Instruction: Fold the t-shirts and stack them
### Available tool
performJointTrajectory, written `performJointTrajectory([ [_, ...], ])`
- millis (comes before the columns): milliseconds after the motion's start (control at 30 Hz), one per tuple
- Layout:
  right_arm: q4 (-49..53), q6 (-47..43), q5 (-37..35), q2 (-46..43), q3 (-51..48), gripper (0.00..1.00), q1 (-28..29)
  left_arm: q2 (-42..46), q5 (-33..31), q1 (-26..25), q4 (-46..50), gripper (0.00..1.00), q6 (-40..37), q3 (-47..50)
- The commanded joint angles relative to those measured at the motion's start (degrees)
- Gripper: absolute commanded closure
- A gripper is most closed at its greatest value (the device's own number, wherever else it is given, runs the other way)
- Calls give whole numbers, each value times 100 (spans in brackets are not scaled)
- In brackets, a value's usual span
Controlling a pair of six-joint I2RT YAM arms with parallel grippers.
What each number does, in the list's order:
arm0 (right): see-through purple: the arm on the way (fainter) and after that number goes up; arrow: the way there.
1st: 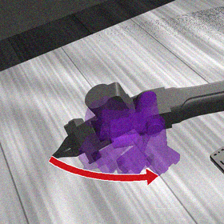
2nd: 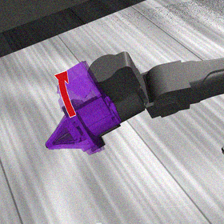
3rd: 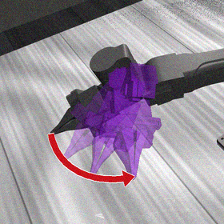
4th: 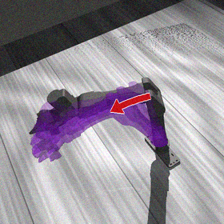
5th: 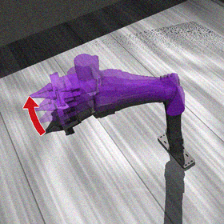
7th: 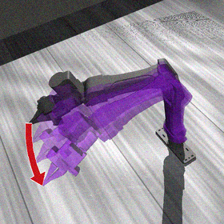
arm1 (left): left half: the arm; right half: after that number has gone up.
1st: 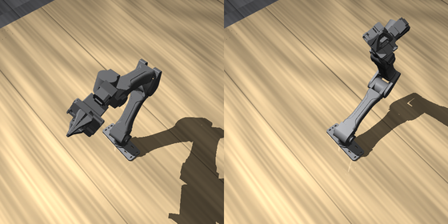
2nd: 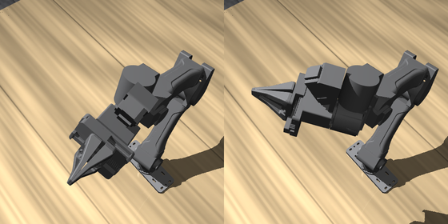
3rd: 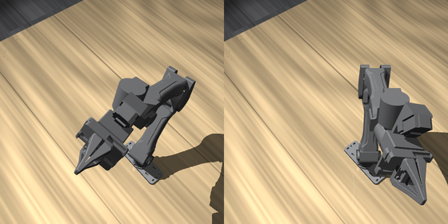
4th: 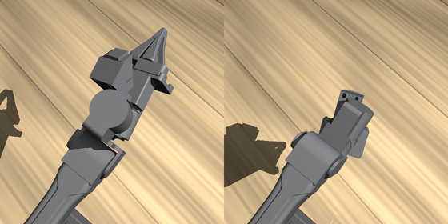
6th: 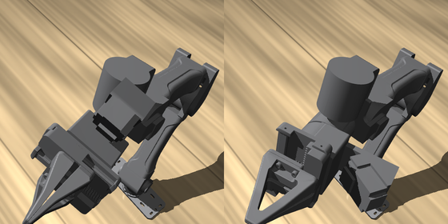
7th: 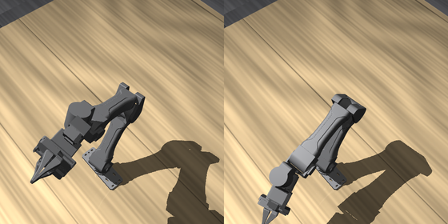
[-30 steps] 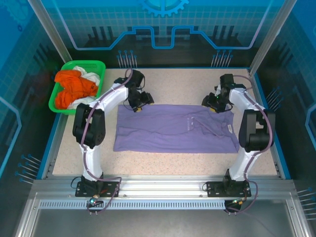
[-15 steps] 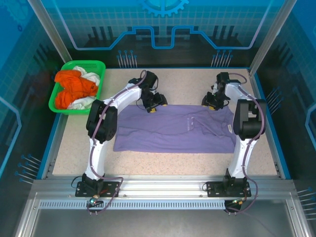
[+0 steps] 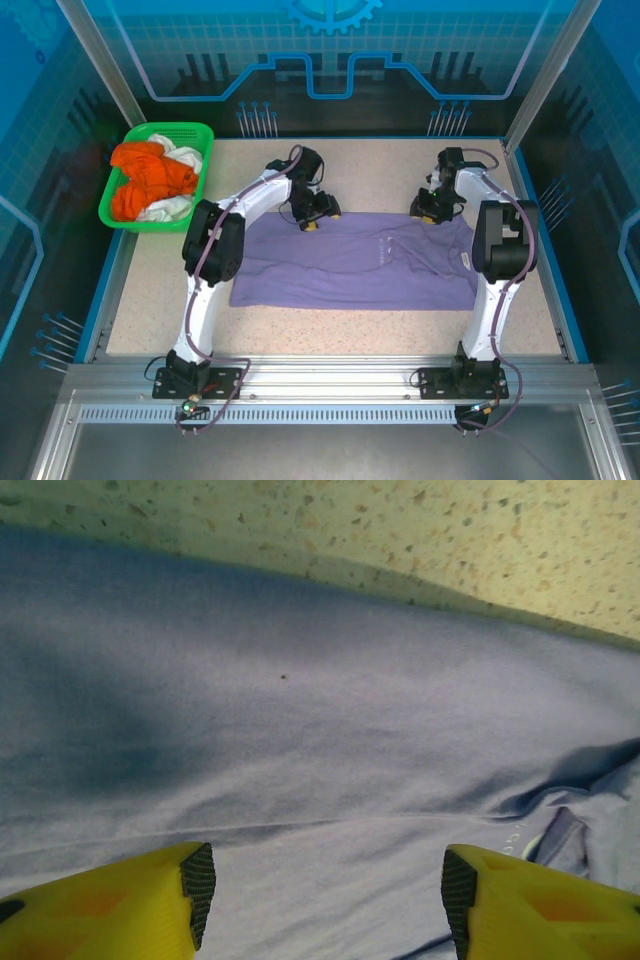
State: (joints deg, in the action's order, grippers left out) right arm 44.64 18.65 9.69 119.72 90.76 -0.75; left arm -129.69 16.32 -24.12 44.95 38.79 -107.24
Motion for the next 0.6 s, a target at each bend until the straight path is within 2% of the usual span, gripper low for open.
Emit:
performJointTrajectory([
  [0, 183, -132, -68, 120, -25, 65, 50, -107, -54, 18, 304, 36, -205, -132],
  [567, 135, -169, -123, 181, -193, 68, 101, -73, -62, 14, 348, 36, -282, -113],
])
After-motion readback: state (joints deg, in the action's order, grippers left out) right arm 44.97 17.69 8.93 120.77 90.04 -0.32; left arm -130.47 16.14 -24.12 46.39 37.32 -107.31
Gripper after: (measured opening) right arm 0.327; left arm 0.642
